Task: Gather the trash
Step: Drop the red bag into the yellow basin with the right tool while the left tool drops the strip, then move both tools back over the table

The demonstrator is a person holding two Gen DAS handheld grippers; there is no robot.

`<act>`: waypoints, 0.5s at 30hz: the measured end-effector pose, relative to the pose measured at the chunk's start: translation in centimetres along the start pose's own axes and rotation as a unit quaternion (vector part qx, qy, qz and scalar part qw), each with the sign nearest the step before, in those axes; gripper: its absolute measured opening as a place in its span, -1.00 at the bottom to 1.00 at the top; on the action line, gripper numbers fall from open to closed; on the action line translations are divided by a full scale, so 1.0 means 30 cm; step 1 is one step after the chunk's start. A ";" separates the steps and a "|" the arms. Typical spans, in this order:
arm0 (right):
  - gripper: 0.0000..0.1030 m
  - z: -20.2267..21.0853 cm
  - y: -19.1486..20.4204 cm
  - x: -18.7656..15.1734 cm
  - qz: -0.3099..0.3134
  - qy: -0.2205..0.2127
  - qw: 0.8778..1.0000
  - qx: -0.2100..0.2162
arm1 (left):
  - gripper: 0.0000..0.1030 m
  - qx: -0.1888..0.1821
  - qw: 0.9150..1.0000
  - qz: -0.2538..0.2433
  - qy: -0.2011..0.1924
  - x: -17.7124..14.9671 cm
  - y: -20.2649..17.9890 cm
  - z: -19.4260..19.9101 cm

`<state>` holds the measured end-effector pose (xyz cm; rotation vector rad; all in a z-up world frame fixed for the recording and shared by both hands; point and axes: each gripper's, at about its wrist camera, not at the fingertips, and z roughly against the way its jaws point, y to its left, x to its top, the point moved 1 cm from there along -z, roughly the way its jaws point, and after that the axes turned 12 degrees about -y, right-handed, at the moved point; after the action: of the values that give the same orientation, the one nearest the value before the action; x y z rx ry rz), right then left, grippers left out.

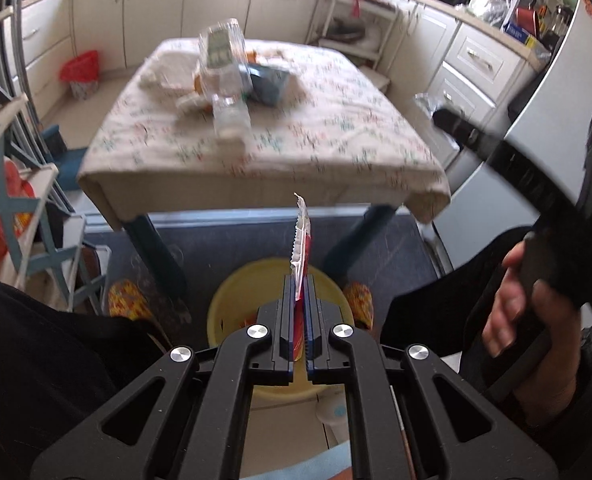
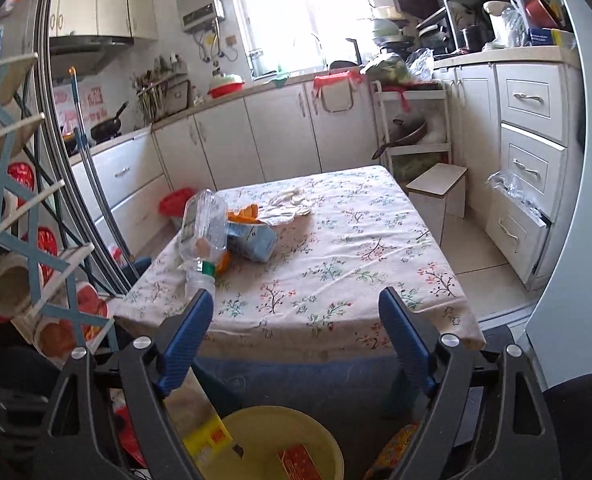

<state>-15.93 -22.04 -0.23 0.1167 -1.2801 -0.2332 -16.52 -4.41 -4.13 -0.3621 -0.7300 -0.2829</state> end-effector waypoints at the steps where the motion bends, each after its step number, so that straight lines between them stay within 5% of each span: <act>1: 0.59 0.002 -0.001 0.002 -0.001 0.000 1.000 0.000 | -0.93 0.000 1.000 -0.001 0.007 -0.010 -0.003 -0.011; 10: 0.59 0.026 0.004 0.000 -0.005 -0.005 1.000 0.007 | -0.73 -0.002 0.996 -0.010 0.089 -0.102 -0.023 -0.138; 12: 0.59 0.025 0.003 -0.001 -0.007 -0.003 1.000 0.008 | -0.38 0.002 0.995 -0.012 0.100 -0.112 -0.024 -0.154; 15: 0.59 0.021 0.003 -0.002 -0.008 -0.002 1.000 0.009 | -0.10 0.013 0.995 -0.022 0.095 -0.114 -0.027 -0.157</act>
<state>-16.53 -21.91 -0.09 0.1421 -1.2852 -0.2364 -16.47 -6.66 -9.55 -0.2899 -0.5550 -0.3448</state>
